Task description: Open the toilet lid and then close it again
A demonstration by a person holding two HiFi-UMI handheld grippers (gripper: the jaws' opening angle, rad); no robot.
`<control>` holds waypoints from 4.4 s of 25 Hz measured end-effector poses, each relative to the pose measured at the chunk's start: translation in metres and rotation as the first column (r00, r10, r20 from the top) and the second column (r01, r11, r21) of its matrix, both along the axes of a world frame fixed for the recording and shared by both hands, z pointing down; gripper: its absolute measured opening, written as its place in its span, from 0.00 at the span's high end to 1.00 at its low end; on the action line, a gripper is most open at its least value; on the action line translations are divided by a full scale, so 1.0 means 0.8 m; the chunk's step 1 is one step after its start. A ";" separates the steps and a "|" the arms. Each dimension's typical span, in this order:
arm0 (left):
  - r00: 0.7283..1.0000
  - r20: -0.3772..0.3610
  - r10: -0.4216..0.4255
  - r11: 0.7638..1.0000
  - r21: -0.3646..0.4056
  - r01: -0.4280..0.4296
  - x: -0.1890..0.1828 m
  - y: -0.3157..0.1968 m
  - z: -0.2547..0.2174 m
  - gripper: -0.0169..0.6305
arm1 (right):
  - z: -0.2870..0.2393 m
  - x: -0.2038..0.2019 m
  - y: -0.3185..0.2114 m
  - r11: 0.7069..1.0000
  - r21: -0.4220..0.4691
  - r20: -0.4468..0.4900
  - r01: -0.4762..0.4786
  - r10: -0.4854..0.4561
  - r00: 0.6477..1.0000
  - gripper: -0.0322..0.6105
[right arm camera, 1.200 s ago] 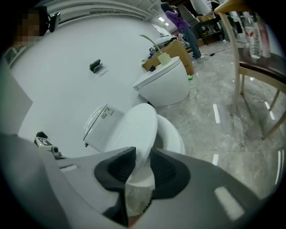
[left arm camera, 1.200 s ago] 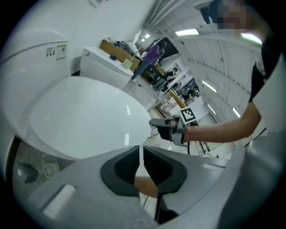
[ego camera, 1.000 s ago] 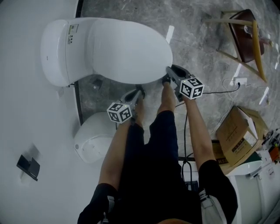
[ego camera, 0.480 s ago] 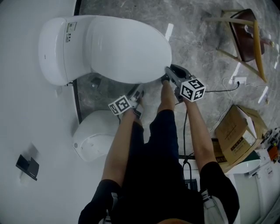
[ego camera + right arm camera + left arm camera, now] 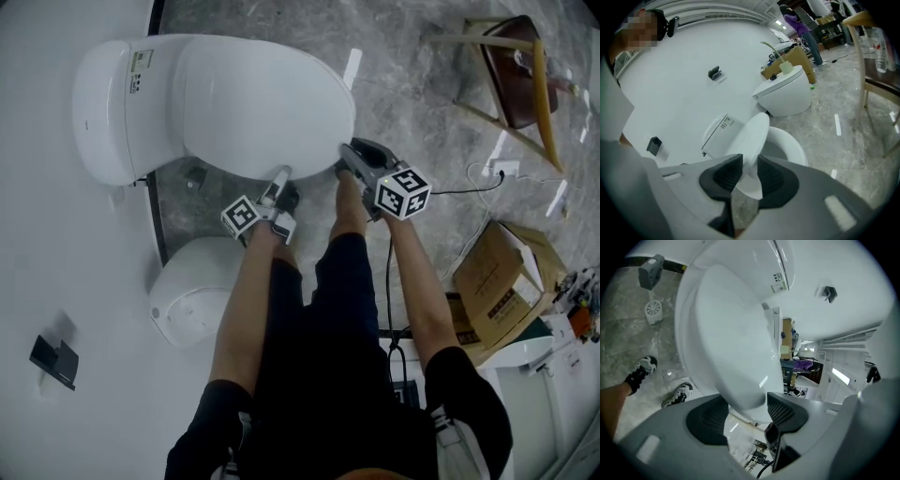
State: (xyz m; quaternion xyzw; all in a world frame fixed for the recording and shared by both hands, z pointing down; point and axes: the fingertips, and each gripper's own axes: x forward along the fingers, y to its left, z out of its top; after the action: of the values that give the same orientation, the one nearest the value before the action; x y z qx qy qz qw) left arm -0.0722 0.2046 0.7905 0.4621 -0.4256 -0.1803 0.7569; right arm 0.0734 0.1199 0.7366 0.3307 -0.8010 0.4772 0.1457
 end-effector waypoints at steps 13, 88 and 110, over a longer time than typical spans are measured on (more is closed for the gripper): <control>0.975 -0.087 -0.203 0.979 -0.016 0.203 -0.016 -0.012 -0.045 0.63 | -0.056 -0.020 -0.009 0.997 0.031 0.083 0.076 -0.078 0.994 0.79; 0.984 -0.097 -0.147 0.963 0.214 0.165 -0.184 -0.027 -0.275 0.58 | -0.294 -0.275 -0.100 0.047 0.355 -0.827 0.934 -0.450 0.337 0.79; -0.020 0.961 0.276 0.534 -0.171 -0.828 -0.213 -0.080 -0.315 0.58 | -0.319 -0.336 -0.117 0.154 0.391 -0.778 0.907 -0.472 0.415 0.79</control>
State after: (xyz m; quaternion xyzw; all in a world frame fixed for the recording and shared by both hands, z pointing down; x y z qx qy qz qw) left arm -0.2426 0.1406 0.5382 0.7673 -0.4807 0.3646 0.2174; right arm -0.1951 0.0262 0.4812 0.0348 -0.9070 -0.1606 0.3878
